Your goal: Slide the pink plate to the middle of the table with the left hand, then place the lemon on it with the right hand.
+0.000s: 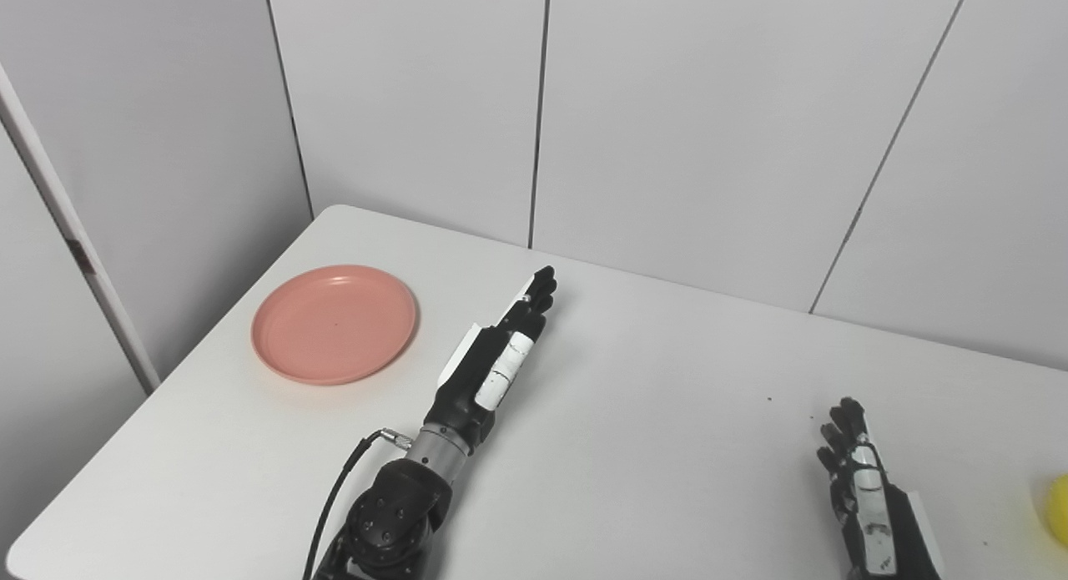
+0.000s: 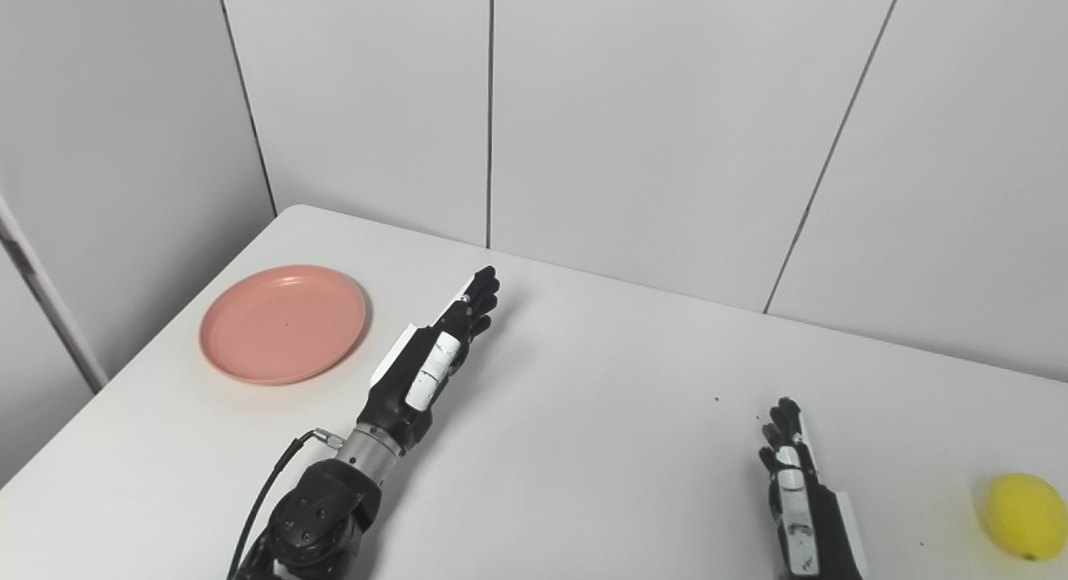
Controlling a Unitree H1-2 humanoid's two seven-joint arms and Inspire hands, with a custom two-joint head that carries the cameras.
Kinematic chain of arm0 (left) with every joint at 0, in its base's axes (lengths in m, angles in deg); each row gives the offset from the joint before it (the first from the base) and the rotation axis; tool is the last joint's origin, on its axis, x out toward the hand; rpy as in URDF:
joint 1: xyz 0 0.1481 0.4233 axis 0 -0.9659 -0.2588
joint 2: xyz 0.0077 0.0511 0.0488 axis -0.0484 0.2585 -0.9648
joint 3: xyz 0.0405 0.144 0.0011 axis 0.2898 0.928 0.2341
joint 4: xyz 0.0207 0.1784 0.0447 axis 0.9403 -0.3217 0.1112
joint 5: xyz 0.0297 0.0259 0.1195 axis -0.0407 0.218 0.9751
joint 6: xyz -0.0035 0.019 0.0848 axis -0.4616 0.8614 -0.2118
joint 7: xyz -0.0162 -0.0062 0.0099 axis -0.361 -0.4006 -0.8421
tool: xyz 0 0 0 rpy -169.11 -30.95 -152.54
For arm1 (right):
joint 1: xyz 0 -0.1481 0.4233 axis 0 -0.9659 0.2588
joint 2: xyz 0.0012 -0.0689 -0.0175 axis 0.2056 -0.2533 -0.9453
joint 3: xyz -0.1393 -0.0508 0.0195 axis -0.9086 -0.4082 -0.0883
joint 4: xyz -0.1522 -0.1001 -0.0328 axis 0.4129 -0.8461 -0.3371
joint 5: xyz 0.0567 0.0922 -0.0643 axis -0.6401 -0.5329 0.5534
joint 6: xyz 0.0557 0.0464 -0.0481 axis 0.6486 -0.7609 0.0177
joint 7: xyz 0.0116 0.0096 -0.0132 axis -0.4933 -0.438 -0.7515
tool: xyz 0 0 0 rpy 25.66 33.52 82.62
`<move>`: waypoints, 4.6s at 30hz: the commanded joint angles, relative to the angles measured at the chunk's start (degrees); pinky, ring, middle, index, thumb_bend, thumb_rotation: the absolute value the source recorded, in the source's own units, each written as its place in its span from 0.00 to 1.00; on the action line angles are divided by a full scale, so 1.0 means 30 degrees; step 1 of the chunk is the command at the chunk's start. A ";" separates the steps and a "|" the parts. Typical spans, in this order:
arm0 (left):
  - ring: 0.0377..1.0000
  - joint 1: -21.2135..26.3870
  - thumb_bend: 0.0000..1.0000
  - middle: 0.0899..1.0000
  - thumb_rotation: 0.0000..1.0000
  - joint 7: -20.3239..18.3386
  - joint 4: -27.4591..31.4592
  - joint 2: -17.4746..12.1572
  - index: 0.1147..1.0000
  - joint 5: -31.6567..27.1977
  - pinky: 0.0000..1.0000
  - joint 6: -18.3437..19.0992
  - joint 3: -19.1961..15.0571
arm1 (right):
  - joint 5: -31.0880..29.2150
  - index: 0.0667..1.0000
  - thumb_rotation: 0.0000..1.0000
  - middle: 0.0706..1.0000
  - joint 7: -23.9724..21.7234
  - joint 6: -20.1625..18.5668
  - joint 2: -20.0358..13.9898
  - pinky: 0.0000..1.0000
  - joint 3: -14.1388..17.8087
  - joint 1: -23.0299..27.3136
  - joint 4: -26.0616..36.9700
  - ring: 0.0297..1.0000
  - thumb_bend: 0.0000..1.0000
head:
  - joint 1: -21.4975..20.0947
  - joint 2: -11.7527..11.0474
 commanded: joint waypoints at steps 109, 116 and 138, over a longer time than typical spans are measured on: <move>0.86 0.3933 0.89 0.86 1.00 -0.0165 -1.3187 -0.6883 0.84 -0.5208 0.84 -0.4453 -0.6508 | -0.1270 1.00 0.94 1.00 0.0718 -0.1612 0.0161 1.00 0.0710 -0.0207 0.2261 1.00 0.69 | 0.3710 -0.0470; 0.85 0.3946 0.89 0.85 1.00 -0.0258 -1.2991 -0.6528 0.83 -0.5181 0.85 -0.4496 -0.6180 | -0.1228 1.00 0.94 1.00 0.0757 -0.1719 0.0225 1.00 0.0668 -0.0276 0.2435 1.00 0.68 | 0.3545 -0.0331; 0.90 0.3789 0.87 0.89 1.00 -0.0431 -1.1700 -0.5458 0.88 -0.4739 0.93 -0.3644 -0.5145 | -0.0767 1.00 1.00 1.00 0.0613 -0.2028 0.0175 1.00 0.0350 -0.0300 0.2893 1.00 0.51 | 0.2436 0.0041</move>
